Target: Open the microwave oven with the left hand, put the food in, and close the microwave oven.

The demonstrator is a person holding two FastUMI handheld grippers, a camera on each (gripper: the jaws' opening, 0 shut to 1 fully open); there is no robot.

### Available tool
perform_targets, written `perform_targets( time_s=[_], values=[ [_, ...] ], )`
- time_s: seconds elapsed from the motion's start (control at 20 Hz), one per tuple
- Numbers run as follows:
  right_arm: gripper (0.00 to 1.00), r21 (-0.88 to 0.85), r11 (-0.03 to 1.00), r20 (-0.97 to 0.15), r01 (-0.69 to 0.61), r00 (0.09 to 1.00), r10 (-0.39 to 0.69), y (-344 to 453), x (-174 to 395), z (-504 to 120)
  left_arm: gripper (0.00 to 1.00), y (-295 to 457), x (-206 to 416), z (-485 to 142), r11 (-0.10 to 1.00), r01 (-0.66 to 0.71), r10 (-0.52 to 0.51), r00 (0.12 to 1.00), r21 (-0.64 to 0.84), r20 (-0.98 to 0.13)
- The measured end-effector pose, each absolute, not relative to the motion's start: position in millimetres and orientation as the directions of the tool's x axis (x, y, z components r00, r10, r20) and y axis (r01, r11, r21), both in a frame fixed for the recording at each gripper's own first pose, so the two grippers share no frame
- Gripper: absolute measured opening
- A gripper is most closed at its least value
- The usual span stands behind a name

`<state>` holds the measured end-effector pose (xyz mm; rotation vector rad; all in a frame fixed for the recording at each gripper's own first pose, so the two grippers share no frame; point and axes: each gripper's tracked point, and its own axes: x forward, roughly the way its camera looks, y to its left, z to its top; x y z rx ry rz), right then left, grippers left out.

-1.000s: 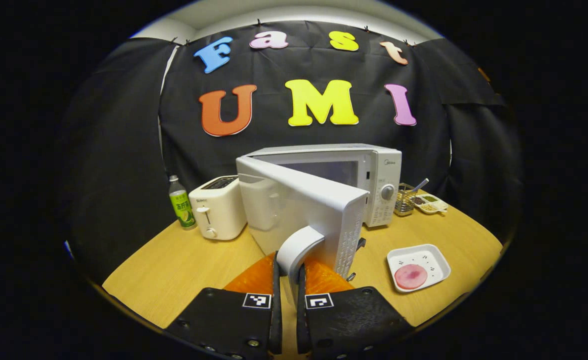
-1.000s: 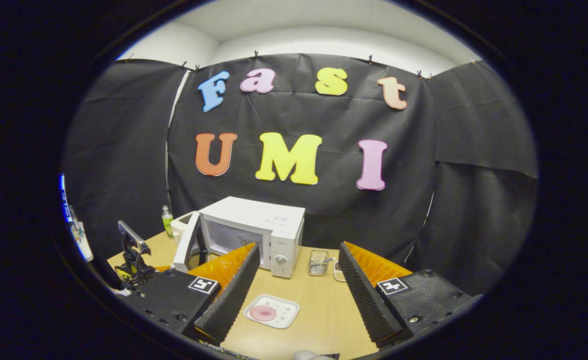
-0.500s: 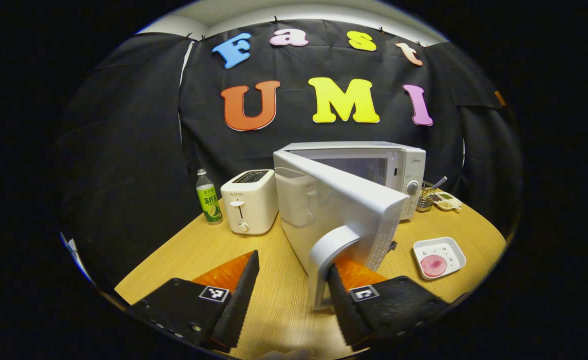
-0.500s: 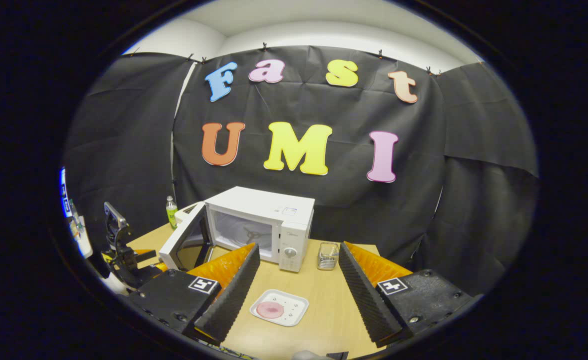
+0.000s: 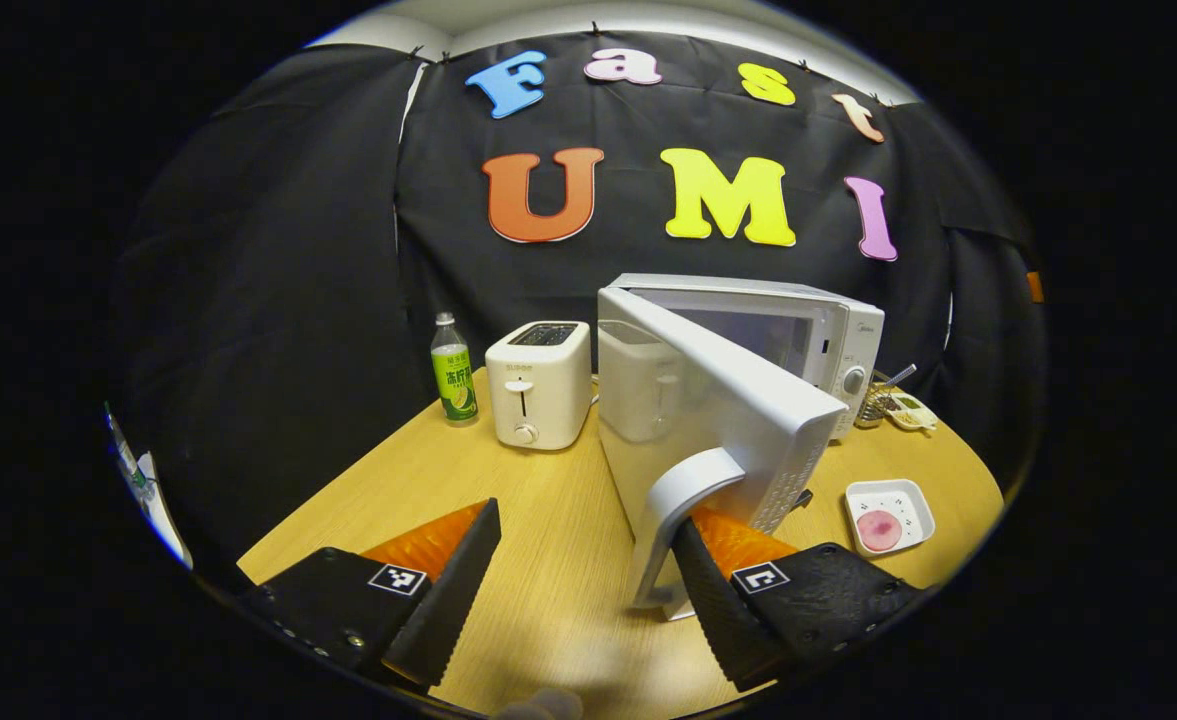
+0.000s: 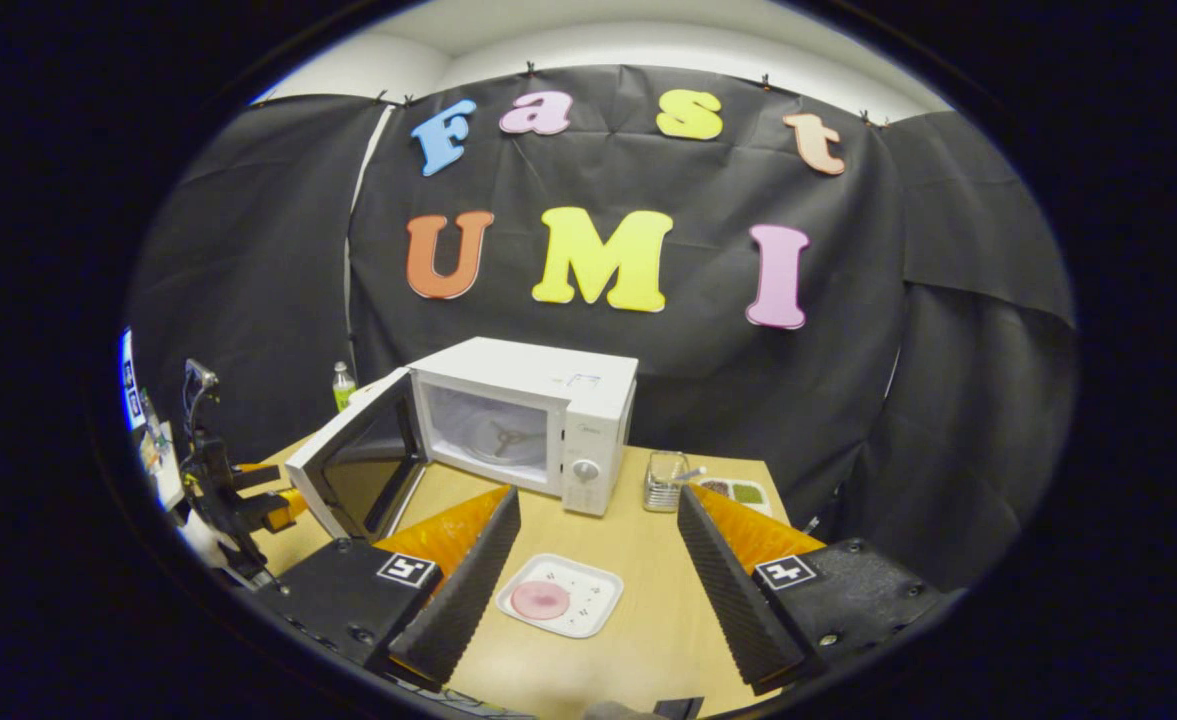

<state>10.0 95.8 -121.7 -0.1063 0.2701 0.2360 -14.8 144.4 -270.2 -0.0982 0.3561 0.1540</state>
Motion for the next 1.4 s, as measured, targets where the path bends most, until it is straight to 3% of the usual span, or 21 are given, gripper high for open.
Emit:
perform_targets(
  time_s=[0.2,0.25,0.3,0.55,0.8,0.95,1.1,1.15,1.2,1.25,1.3,1.35,1.4],
  values=[
    [1.0,-0.046,0.96,-0.314,-0.276,0.916,0.248,97,19,-140,0.95,143,-27,-268,0.987,-0.143,0.114,0.942,-0.068,-0.315],
    [0.96,-0.04,0.958,-0.318,-0.282,0.913,0.256,97,21,-141,0.95,147,-31,-268,0.987,-0.151,0.129,0.941,-0.047,-0.311],
    [1.0,-0.039,0.956,-0.318,-0.291,0.911,0.264,98,23,-141,0.95,153,-37,-269,0.986,-0.165,0.148,0.938,-0.029,-0.314],
    [1.0,-0.001,0.949,-0.343,-0.314,0.892,0.295,90,33,-158,0.95,202,-67,-267,0.951,-0.31,0.293,0.897,0.001,-0.331],
    [0.99,0.069,0.942,-0.476,-0.33,0.819,0.321,73,42,-229,0.94,192,-97,-247,0.94,-0.341,0.329,0.886,0.023,-0.328],
    [0.84,0.163,0.937,-0.596,-0.31,0.726,0.344,67,51,-298,0.94,161,-109,-226,0.95,-0.308,0.306,0.898,0.045,-0.317],
    [0.76,0.234,0.938,-0.697,-0.256,0.628,0.346,66,56,-359,0.95,126,-108,-201,0.967,-0.251,0.252,0.922,0.043,-0.295],
    [0.62,0.254,0.94,-0.723,-0.23,0.6,0.342,68,58,-375,0.95,116,-106,-193,0.973,-0.228,0.229,0.931,0.037,-0.286],
    [0.72,0.285,0.935,-0.735,-0.212,0.578,0.355,74,62,-386,0.95,106,-103,-187,0.977,-0.21,0.21,0.936,0.029,-0.283],
    [0.68,0.298,0.937,-0.756,-0.185,0.553,0.35,76,64,-398,0.95,100,-98,-180,0.981,-0.191,0.19,0.944,0.021,-0.269],
    [0.55,0.304,0.938,-0.767,-0.165,0.541,0.344,78,65,-405,0.95,94,-93,-173,0.985,-0.171,0.167,0.951,0.005,-0.26],
    [0.65,0.294,0.944,-0.78,-0.15,0.533,0.328,78,68,-412,0.95,85,-87,-168,0.99,-0.142,0.134,0.959,-0.013,-0.251],
    [0.52,0.29,0.948,-0.79,-0.133,0.526,0.316,80,68,-415,0.95,82,-79,-163,0.993,-0.115,0.107,0.965,-0.019,-0.241]
  ],
)
